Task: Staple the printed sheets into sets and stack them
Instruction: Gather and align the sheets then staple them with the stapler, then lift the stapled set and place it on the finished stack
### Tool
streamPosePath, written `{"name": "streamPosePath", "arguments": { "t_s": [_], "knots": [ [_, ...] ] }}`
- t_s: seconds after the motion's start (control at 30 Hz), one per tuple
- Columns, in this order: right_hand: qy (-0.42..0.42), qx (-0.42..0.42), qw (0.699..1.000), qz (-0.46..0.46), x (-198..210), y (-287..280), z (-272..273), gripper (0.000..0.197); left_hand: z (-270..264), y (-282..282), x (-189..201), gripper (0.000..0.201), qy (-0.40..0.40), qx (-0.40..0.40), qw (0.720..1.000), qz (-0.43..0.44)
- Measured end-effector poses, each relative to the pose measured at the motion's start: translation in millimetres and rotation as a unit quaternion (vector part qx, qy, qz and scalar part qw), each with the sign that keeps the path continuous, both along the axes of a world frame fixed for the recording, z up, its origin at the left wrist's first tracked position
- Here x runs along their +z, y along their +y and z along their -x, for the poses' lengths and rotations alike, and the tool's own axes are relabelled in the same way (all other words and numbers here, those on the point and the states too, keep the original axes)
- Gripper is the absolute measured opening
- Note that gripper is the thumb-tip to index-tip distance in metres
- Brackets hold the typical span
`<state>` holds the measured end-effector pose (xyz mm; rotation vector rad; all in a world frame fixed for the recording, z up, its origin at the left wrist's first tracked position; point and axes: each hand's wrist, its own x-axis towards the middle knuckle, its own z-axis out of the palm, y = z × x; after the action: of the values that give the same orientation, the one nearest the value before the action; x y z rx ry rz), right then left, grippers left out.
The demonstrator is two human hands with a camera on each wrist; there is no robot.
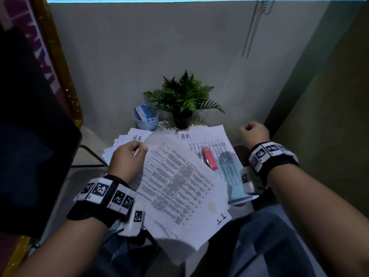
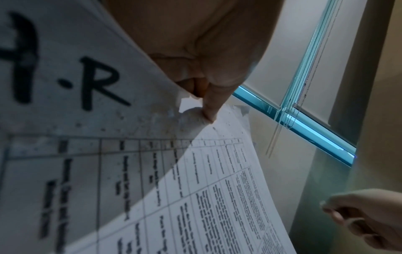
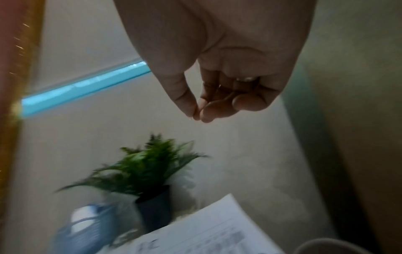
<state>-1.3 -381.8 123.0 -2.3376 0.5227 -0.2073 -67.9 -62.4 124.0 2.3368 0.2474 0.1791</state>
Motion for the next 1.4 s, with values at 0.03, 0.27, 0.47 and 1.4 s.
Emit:
{"name": "streamPosePath", "arguments": {
  "t_s": [0.03,0.27,0.47,1.4],
  "knots": [
    [0.007,-0.019,1.000,0.018,2,-16,-6,0.016,-1,0,-1,0.020,0.002,0.005,1.000,0.002],
    [0.054,-0.072,0.995,0.050,5,-82,-40,0.027,-4,0,-1,0.019,0.020,0.008,1.000,-0.006],
    [-0.026,0.004,1.000,-0.001,10,-50,-27,0.016,-10,4,8,0.019,-0.001,0.015,1.000,0.006],
    [-0.247,0.143,0.863,-0.417,101,125,62,0.006,30,17,64,0.027,-0.222,0.017,0.946,0.235]
  ]
}}
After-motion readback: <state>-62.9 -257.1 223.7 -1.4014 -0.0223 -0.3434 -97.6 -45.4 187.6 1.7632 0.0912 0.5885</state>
